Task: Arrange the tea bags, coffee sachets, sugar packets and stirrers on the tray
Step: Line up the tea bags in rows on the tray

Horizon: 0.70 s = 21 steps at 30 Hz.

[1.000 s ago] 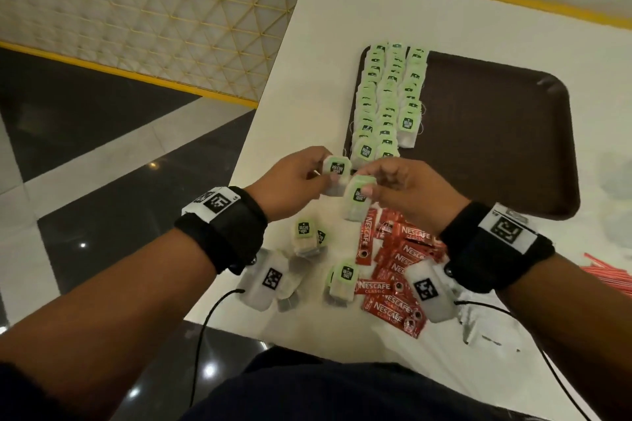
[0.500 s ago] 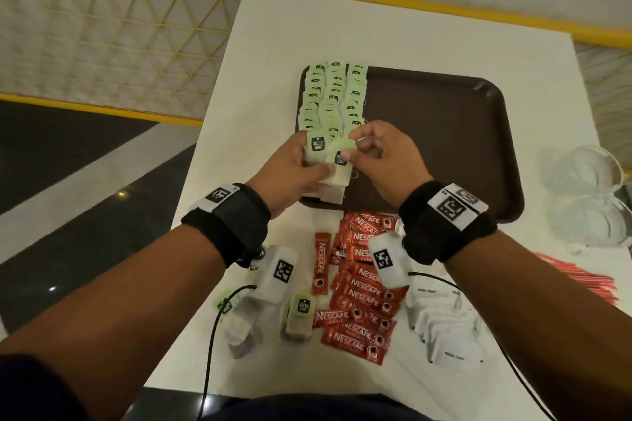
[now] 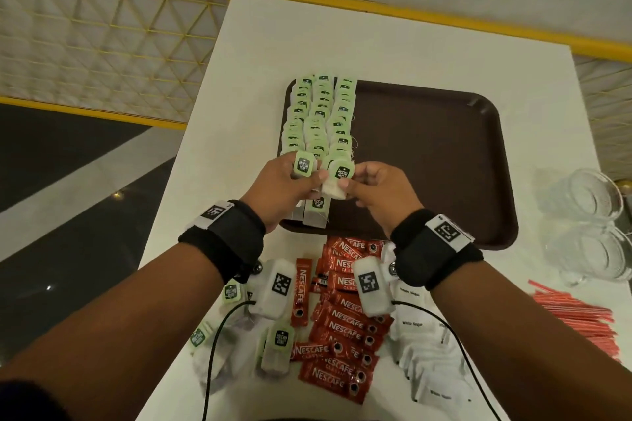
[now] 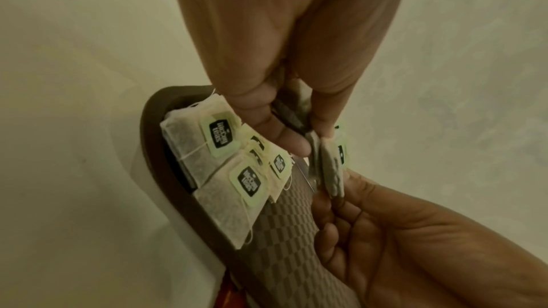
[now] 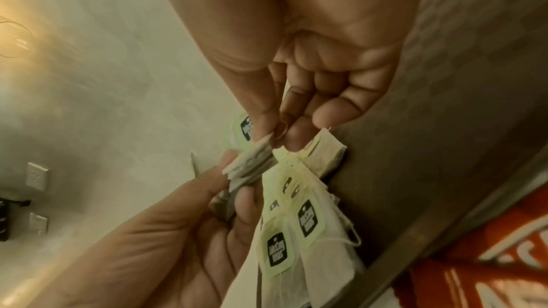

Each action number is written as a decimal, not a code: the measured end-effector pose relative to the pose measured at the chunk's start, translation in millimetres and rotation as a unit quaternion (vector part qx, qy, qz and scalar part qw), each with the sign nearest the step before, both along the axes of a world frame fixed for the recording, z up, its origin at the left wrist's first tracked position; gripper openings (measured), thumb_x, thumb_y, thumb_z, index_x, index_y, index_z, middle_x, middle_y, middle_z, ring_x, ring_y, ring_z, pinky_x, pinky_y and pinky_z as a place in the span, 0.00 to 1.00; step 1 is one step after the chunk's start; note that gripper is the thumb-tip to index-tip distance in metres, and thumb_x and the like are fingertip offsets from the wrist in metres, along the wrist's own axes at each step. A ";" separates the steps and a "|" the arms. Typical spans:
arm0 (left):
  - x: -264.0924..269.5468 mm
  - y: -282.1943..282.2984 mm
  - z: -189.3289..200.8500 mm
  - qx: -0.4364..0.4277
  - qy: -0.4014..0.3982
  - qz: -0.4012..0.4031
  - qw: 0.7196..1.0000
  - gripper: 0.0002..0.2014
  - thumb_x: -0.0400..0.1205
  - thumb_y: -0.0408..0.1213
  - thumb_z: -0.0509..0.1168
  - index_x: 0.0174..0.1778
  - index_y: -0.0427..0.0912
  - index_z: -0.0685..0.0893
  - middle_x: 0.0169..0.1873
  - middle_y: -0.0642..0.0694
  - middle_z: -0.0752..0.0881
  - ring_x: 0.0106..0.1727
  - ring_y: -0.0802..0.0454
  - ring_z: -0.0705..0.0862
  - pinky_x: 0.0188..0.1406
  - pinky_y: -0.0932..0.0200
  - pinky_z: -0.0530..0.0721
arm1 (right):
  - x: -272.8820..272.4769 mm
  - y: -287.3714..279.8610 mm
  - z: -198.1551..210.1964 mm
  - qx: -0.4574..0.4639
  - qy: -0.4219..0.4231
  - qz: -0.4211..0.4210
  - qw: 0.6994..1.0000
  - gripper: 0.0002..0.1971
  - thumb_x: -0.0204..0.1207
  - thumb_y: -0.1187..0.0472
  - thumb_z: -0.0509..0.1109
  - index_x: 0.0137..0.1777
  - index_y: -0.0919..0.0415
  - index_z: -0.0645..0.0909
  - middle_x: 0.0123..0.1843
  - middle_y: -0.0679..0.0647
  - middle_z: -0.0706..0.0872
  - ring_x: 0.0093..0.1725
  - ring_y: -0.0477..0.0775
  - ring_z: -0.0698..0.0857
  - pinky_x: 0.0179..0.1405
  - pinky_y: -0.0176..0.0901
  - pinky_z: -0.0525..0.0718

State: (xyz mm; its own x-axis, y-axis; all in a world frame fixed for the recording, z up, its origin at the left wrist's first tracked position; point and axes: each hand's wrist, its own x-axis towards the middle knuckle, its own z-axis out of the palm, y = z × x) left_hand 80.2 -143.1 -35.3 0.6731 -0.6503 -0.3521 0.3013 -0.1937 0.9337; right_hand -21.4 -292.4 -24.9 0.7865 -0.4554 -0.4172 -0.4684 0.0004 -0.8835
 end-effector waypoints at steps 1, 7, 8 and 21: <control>0.8 -0.9 -0.6 -0.001 0.001 0.003 1.000 0.06 0.83 0.33 0.69 0.55 0.44 0.83 0.55 0.46 0.90 0.53 0.52 0.90 0.46 0.61 0.88 | 0.8 -3.9 -1.3 -0.003 0.003 -0.002 1.000 0.06 0.76 0.65 0.75 0.50 0.65 0.84 0.46 0.60 0.90 0.38 0.47 0.86 0.35 0.35 0.81; 13.5 3.5 -6.4 0.001 -0.005 0.071 0.997 0.07 0.84 0.32 0.68 0.57 0.40 0.82 0.57 0.43 0.89 0.57 0.47 0.89 0.46 0.60 0.89 | 6.1 -26.0 -16.8 -0.064 0.054 0.009 0.996 0.07 0.73 0.65 0.78 0.46 0.61 0.81 0.40 0.56 0.90 0.30 0.41 0.85 0.26 0.26 0.78; 14.9 5.0 -7.0 0.004 -0.006 0.072 0.997 0.07 0.84 0.32 0.68 0.58 0.40 0.82 0.58 0.42 0.89 0.57 0.47 0.89 0.47 0.59 0.89 | 7.9 -27.3 -20.5 -0.080 0.065 0.020 0.994 0.07 0.73 0.64 0.78 0.45 0.59 0.81 0.39 0.56 0.90 0.31 0.43 0.86 0.27 0.28 0.78; 7.8 15.9 -6.7 0.022 0.003 0.066 0.998 0.11 0.84 0.32 0.67 0.62 0.39 0.82 0.58 0.45 0.90 0.56 0.49 0.90 0.50 0.56 0.90 | 25.4 -22.5 -41.0 -0.188 0.115 0.018 0.975 0.14 0.71 0.50 0.78 0.42 0.59 0.80 0.37 0.54 0.86 0.37 0.56 0.86 0.40 0.51 0.86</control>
